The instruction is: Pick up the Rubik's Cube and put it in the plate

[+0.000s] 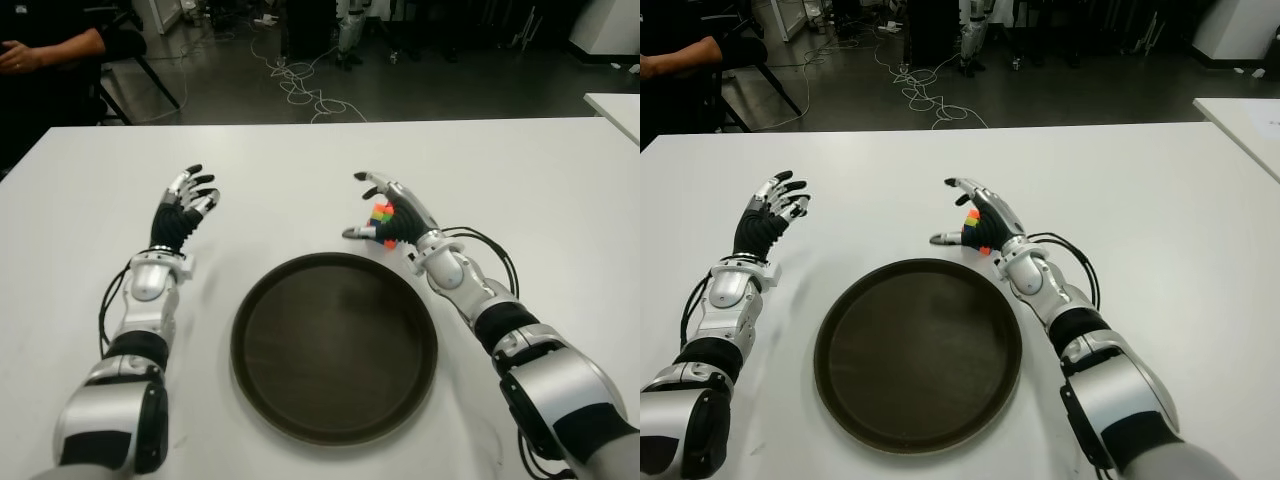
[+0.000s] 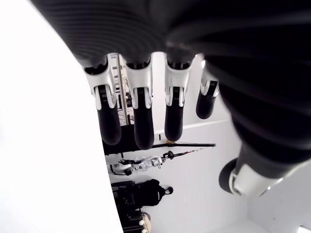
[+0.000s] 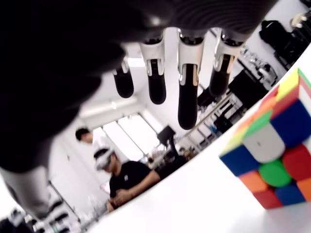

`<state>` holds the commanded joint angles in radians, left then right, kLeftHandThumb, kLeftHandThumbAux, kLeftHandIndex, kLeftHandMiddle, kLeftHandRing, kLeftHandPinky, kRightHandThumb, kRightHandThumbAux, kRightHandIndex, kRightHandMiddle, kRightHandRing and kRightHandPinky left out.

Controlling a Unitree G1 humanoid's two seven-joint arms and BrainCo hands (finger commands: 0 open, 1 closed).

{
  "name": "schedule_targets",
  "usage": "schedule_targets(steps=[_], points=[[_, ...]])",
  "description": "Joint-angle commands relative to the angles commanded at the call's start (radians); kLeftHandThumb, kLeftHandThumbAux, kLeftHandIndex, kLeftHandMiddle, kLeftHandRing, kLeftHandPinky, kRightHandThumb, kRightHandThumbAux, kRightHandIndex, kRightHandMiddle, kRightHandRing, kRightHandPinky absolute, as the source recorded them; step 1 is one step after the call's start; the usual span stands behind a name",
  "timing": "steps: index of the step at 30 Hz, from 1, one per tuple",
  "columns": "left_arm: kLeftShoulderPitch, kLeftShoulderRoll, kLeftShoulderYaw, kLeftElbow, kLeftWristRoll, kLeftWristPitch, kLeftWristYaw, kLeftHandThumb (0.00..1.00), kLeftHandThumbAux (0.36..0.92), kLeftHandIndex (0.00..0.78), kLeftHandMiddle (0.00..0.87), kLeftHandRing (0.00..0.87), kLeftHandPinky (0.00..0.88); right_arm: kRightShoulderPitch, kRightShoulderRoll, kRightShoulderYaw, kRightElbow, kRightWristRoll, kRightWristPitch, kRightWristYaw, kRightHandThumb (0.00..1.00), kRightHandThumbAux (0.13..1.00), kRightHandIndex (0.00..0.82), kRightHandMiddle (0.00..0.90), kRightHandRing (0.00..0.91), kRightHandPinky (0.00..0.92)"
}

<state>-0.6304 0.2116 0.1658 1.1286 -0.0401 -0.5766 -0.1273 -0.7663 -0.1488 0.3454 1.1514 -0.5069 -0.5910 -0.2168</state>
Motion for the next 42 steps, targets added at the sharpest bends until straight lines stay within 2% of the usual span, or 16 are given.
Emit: schedule_targets(steps=[6, 12, 16, 26, 34, 42], points=[[0.000, 0.000, 0.001, 0.000, 0.000, 0.003, 0.001, 0.000, 0.651, 0.136, 0.222, 0.234, 0.262, -0.003, -0.006, 0.025, 0.001, -0.032, 0.028, -0.014, 0.000, 0.618, 0.155, 0.160, 0.198, 0.211], [-0.001, 0.002, 0.000, 0.003, 0.004, -0.001, 0.003, 0.000, 0.641, 0.137, 0.231, 0.241, 0.268, -0.006, -0.011, 0.044, -0.011, -0.056, 0.068, -0.026, 0.000, 0.638, 0.156, 0.161, 0.191, 0.206], [0.000, 0.003, -0.003, 0.002, 0.009, -0.007, 0.005, 0.000, 0.630, 0.138, 0.229, 0.238, 0.261, -0.012, -0.026, 0.054, -0.044, -0.061, 0.090, -0.002, 0.000, 0.650, 0.155, 0.163, 0.188, 0.202], [0.002, 0.002, 0.000, -0.002, 0.013, -0.004, 0.006, 0.000, 0.633, 0.136, 0.225, 0.233, 0.263, -0.008, -0.058, 0.060, -0.103, -0.072, 0.109, 0.016, 0.000, 0.637, 0.154, 0.170, 0.202, 0.238], [0.003, -0.001, 0.005, -0.004, 0.008, -0.005, 0.001, 0.000, 0.646, 0.137, 0.223, 0.236, 0.269, -0.007, -0.073, 0.062, -0.129, -0.081, 0.128, 0.002, 0.000, 0.595, 0.159, 0.172, 0.193, 0.200], [0.001, 0.000, 0.003, 0.000, 0.012, -0.003, 0.003, 0.000, 0.638, 0.128, 0.217, 0.232, 0.266, -0.013, -0.080, 0.070, -0.123, -0.095, 0.128, -0.009, 0.000, 0.608, 0.163, 0.172, 0.191, 0.200]])
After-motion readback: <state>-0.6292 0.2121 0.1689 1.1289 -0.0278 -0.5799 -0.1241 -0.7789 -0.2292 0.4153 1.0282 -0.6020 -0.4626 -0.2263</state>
